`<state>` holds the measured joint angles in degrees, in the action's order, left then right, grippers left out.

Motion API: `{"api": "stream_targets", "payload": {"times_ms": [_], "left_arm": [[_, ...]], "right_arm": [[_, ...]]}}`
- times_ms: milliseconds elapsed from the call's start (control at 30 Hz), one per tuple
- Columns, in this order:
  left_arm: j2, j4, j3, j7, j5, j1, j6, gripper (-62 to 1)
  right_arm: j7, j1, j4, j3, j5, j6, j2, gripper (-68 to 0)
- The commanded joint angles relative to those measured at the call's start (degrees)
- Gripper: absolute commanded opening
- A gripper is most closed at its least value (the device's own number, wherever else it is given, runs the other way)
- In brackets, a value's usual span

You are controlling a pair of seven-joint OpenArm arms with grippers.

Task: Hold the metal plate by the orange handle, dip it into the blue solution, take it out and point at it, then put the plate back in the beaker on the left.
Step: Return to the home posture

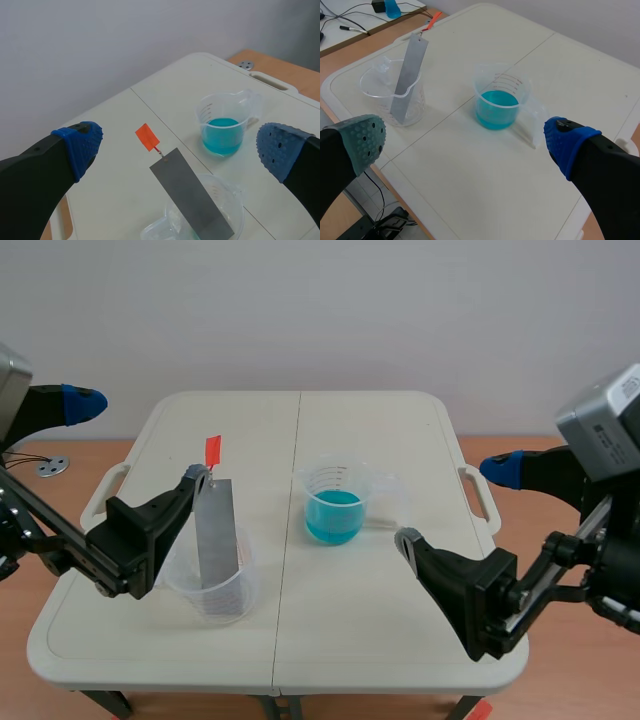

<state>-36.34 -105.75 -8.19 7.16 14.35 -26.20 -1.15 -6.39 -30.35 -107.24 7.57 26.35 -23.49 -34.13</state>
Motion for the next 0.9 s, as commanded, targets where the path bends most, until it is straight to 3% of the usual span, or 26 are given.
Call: {"api": "stream_targets", "payload": {"times_ms": [0, 867], "left_arm": [[0.3, -1.2, 0.3, 1.0, 0.0, -0.9, 0.3, 1.4], [0.3, -3.4, 0.3, 0.8, 0.0, -3.5, 0.3, 1.4]], "right_arm": [[-0.7, 0.8, -1.1, -0.5, 0.6, 0.2, -0.6, -1.2], [-0.2, 0.8, -1.1, -0.5, 0.6, 0.2, -0.6, -1.2]]}}
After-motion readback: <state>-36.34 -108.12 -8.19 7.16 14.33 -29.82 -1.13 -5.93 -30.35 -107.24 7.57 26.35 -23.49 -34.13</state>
